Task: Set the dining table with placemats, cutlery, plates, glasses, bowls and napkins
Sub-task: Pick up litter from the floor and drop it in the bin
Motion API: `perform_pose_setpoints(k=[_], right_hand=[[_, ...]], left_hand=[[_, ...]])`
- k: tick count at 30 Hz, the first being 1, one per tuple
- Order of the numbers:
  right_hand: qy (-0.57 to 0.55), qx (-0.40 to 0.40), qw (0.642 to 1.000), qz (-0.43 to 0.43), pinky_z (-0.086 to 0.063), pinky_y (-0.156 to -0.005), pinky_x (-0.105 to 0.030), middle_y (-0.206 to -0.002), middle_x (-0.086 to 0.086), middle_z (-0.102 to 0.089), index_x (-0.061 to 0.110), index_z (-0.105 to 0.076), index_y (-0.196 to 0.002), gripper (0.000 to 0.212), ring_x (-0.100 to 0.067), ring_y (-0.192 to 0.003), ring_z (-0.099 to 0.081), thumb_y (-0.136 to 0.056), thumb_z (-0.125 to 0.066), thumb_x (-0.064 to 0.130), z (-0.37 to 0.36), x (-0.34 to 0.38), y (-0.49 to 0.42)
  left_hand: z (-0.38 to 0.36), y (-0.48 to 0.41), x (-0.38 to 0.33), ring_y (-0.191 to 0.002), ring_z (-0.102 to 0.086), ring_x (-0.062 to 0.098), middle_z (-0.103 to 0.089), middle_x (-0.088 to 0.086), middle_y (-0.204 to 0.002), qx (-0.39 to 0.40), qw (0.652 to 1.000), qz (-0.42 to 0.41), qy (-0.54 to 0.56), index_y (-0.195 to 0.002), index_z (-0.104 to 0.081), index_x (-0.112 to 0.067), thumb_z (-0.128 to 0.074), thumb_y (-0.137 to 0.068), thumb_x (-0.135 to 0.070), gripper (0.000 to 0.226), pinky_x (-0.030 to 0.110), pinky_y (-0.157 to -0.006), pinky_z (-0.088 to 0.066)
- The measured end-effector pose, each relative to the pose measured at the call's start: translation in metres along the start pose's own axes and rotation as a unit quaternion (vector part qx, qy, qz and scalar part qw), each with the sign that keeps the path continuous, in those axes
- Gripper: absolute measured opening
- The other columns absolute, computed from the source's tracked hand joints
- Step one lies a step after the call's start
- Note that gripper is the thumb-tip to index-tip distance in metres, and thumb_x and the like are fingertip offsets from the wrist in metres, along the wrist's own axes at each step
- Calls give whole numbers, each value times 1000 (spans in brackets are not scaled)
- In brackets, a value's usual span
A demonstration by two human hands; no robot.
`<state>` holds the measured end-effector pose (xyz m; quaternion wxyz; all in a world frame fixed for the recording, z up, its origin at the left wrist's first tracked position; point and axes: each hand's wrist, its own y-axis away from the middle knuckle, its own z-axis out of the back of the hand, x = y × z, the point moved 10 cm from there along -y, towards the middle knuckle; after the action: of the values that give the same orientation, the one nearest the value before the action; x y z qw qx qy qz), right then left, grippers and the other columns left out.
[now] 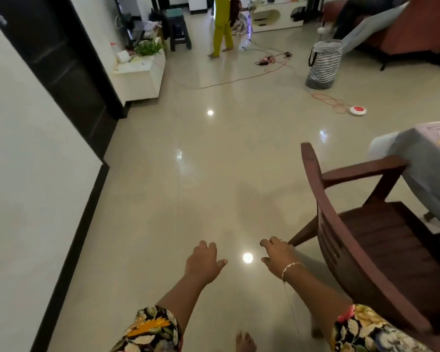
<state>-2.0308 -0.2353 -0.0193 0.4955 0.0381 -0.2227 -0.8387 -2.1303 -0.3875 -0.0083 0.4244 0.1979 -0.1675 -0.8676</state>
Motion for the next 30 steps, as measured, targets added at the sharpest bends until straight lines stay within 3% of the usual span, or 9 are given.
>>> perform_pose_setpoints(k=[12,16,19,30], right_hand=[[-93,-36,990,-104,-41,-94,-34,-131,-7,-46,17,-40,-131,41,-28,-118,-46,-93,-49,30,97,-48,-215],[-108,-8,980,-166,-41,-95,-34,-132,-7,-44,17,-37,-133,43,-28,-120,-45,-94,-47,31,130,-85,-290],[-146,-31,964,-220,-40,-93,-32,-131,-6,-44,18,-37,-133,42,-26,-120,-45,-94,-46,30,167,-123,-336],[-263,-92,874,-397,-41,-91,-31,-130,-5,-45,19,-39,-132,39,-24,-119,-45,-94,-46,26,222,-325,-409]], left_hand=[[109,-259,-63,-115,-46,25,-43,10,-128,11,993,-111,-34,-124,-45,-10,-43,-94,-49,49,35,-89,-45],[156,-356,-77,-116,-46,24,-43,9,-128,40,986,-151,-64,-123,-44,-11,-43,-94,-50,49,34,-90,-45],[190,-426,-100,-117,-45,24,-42,8,-129,52,978,-176,-94,-124,-43,-12,-42,-94,-50,49,34,-91,-44],[229,-600,-326,-111,-48,20,-46,5,-124,78,931,-338,-112,-119,-47,-14,-44,-94,-50,44,28,-86,-43]])
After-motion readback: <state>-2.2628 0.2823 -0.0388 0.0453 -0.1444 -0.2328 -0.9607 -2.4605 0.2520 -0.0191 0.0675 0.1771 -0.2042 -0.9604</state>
